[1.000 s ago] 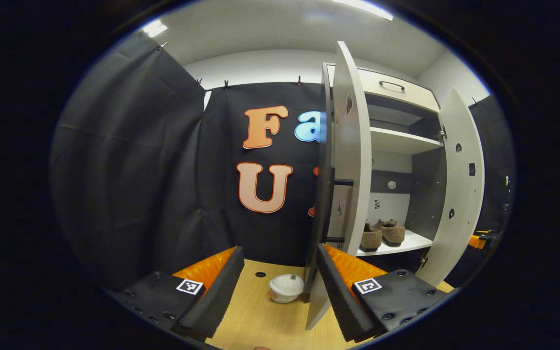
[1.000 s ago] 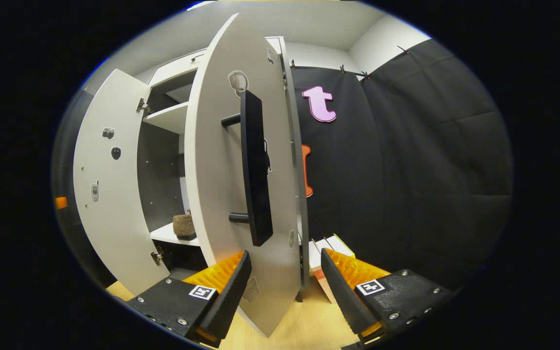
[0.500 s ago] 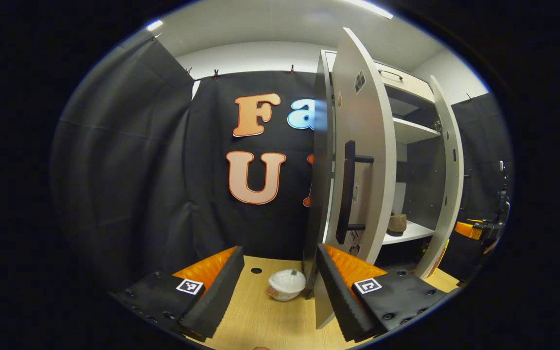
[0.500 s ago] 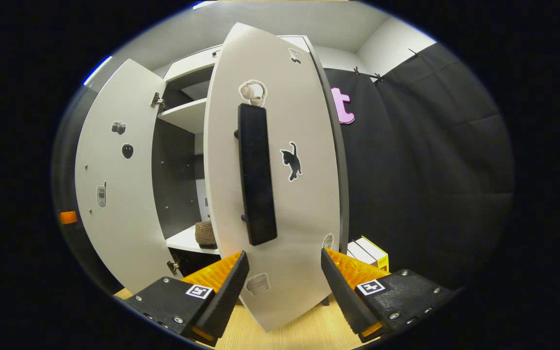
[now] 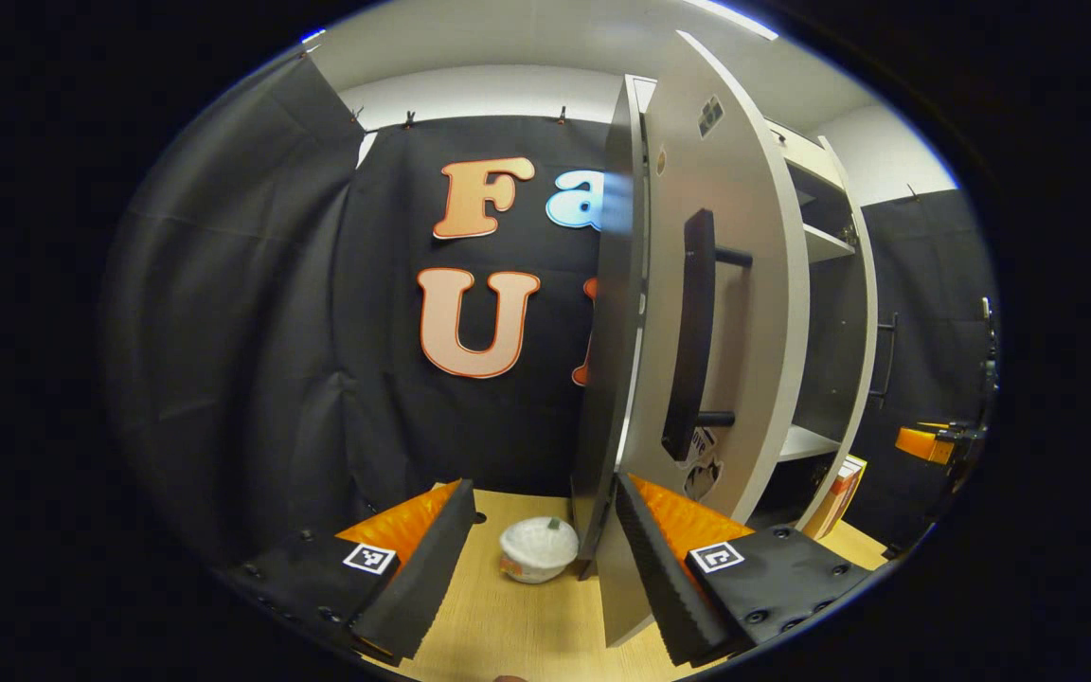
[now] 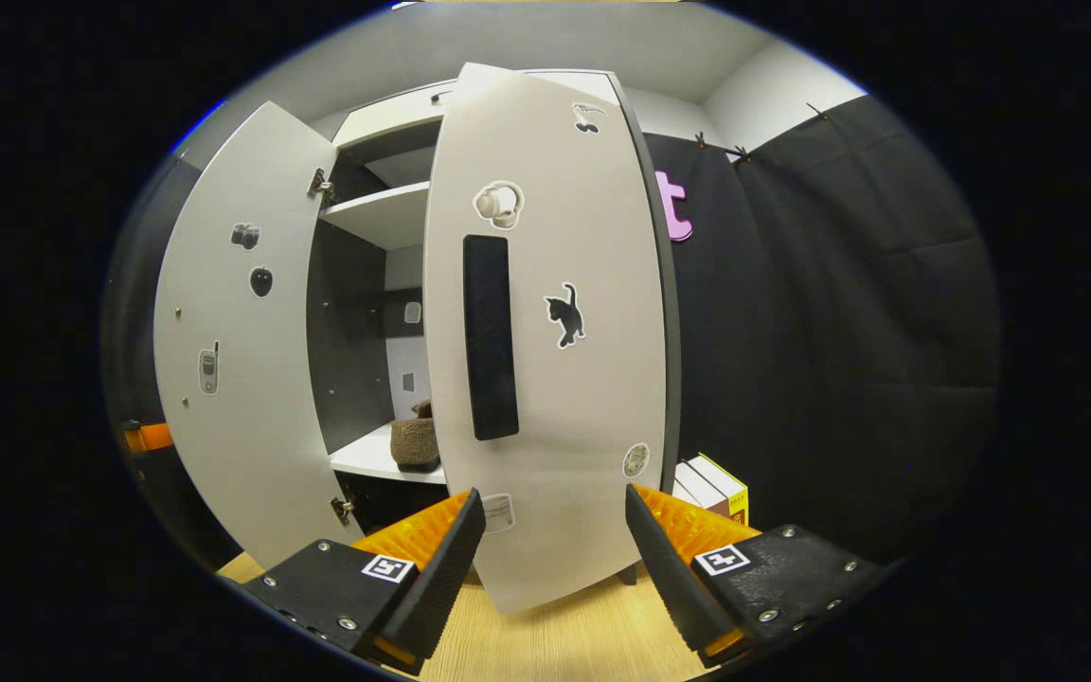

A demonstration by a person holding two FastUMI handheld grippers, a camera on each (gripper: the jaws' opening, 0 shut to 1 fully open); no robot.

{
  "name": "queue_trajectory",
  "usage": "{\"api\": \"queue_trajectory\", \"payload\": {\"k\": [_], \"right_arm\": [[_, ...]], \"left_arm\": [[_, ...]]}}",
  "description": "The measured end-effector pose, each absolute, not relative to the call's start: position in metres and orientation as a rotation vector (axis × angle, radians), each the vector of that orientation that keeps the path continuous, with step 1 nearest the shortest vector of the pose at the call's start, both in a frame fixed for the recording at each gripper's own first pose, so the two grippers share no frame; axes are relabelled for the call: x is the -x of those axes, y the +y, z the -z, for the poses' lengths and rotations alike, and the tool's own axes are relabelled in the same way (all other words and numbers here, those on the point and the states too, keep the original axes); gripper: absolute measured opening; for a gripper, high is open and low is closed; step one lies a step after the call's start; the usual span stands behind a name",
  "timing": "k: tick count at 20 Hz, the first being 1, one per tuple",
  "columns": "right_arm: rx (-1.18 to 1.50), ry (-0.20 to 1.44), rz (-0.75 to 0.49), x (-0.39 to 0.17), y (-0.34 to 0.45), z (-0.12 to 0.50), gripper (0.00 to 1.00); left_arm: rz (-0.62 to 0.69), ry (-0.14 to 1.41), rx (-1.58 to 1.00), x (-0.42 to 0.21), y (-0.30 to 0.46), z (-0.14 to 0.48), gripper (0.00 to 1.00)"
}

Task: Grab one shoe with the right hand and put it into the shoe cabinet, grab the other shoe with the left hand and put it into the shoe cabinet; then close the right door with the right hand and the left door with the left hand.

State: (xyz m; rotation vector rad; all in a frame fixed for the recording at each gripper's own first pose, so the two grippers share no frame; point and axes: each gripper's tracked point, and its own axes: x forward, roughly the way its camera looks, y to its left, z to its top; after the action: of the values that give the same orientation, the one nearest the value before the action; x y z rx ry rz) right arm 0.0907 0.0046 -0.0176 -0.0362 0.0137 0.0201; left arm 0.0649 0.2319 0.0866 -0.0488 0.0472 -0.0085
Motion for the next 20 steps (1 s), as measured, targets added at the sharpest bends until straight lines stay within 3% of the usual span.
{"api": "queue_trajectory", "payload": {"k": [1,3,5,7,11,13,15,20], "right_arm": [[0.038,0.014,-0.02,-0.088,0.006,0.017,0.92],[0.039,0.009,-0.018,-0.081,0.006,0.014,0.92],[0.037,0.001,-0.025,-0.073,0.008,0.009,0.92],[0.037,-0.008,-0.043,-0.066,0.011,0.005,0.92],[0.062,-0.033,-0.052,-0.056,0.007,-0.005,0.92],[0.074,-0.038,-0.052,-0.044,0.006,-0.011,0.92],[0.07,-0.038,-0.052,-0.041,0.001,-0.011,0.92],[0.032,-0.047,-0.074,-0.039,-0.004,-0.013,0.92]], "left_arm": [[0.008,0.047,0.046,-0.068,0.232,-0.085,0.99],[0.022,0.054,0.05,-0.071,0.225,-0.082,0.94],[0.025,0.064,0.042,-0.076,0.222,-0.077,0.99],[0.023,0.069,0.036,-0.077,0.22,-0.072,0.94],[0.054,0.066,0.051,-0.085,0.202,-0.066,0.99],[0.05,0.074,0.053,-0.085,0.201,-0.061,0.94],[0.047,0.087,0.085,-0.083,0.197,-0.058,0.99],[0.066,0.088,0.056,-0.086,0.175,-0.06,0.92]]}}
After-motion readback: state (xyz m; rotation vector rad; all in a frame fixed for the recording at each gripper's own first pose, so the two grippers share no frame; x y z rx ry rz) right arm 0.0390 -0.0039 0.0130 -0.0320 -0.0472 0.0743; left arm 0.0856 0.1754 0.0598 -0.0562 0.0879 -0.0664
